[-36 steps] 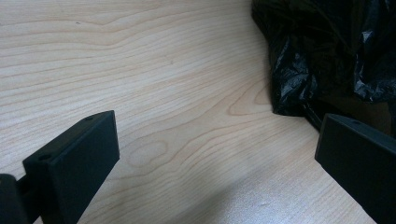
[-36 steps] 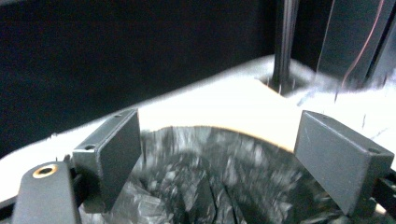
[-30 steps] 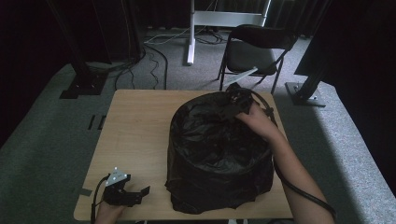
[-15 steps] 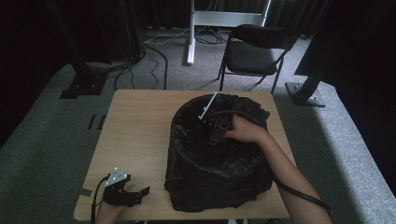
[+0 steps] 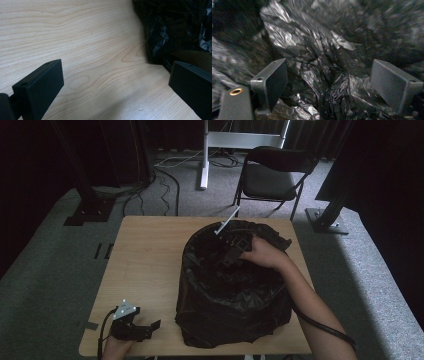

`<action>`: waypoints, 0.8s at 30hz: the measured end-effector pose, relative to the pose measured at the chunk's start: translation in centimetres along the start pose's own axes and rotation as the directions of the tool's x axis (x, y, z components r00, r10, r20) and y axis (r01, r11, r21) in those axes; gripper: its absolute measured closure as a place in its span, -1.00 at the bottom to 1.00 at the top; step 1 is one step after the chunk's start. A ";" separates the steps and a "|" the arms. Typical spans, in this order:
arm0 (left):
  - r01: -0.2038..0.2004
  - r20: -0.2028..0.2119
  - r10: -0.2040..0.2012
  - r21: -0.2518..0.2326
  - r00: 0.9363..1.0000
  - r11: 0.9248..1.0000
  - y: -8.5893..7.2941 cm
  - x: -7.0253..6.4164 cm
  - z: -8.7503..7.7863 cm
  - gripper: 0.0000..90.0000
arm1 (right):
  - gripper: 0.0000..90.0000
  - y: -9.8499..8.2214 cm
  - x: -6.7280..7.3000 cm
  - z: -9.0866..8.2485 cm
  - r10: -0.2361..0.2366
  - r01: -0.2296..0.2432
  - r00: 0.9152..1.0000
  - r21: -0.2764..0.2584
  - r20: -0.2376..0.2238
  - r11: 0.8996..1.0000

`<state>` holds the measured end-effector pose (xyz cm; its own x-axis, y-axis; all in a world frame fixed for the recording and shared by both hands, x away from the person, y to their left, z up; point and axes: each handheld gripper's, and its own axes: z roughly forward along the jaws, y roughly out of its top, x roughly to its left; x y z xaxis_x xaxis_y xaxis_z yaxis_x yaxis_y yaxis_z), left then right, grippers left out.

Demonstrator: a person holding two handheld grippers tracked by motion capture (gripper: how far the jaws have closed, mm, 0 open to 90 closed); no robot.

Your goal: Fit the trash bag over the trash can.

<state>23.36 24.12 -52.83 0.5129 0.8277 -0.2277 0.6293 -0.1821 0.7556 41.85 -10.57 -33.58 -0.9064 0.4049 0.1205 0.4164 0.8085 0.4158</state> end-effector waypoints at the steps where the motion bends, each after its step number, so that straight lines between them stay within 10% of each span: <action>1: 0.004 0.002 -0.004 -0.002 1.000 1.000 0.0 0.1 0.0 -1.00 | -0.68 -0.1 0.0 0.5 -0.001 0.001 1.000 0.023 -0.007 1.000; 4: 0.005 -0.003 -0.005 -0.002 1.000 1.000 0.0 0.1 -0.1 -1.00 | -0.68 -0.2 0.0 0.9 0.004 -0.003 1.000 0.049 -0.015 0.999; 5: 0.009 0.001 -0.009 -0.003 1.000 1.000 -0.1 0.2 -0.1 -1.00 | -0.68 -0.8 0.0 2.6 -0.009 0.013 1.000 0.143 -0.024 0.990; 9: 0.009 0.000 -0.009 0.000 1.000 1.000 -0.1 0.2 0.0 -1.00 | -0.67 -1.3 0.6 4.0 -0.042 0.058 0.997 0.254 -0.068 0.965; 12: 0.007 -0.003 -0.007 0.002 1.000 1.000 0.0 0.2 0.0 -1.00 | -0.67 -1.2 0.8 3.7 -0.064 0.075 0.997 0.242 -0.054 0.967; 18: 0.012 -0.004 -0.012 -0.004 1.000 1.000 0.0 0.2 -0.1 -1.00 | -0.67 -1.0 0.3 -0.9 -0.023 0.023 1.000 -0.015 0.002 1.000; 24: 0.013 -0.007 -0.013 -0.003 1.000 1.000 -0.1 0.2 0.0 -1.00 | -0.67 -2.2 -0.1 -4.9 0.070 -0.074 0.997 -0.250 -0.022 0.965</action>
<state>23.40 24.31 -52.88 0.5010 0.8334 -0.2332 0.6341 -0.1701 0.7543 40.71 -14.48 -30.05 -0.8762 0.4513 0.1691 0.4509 0.6439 0.6181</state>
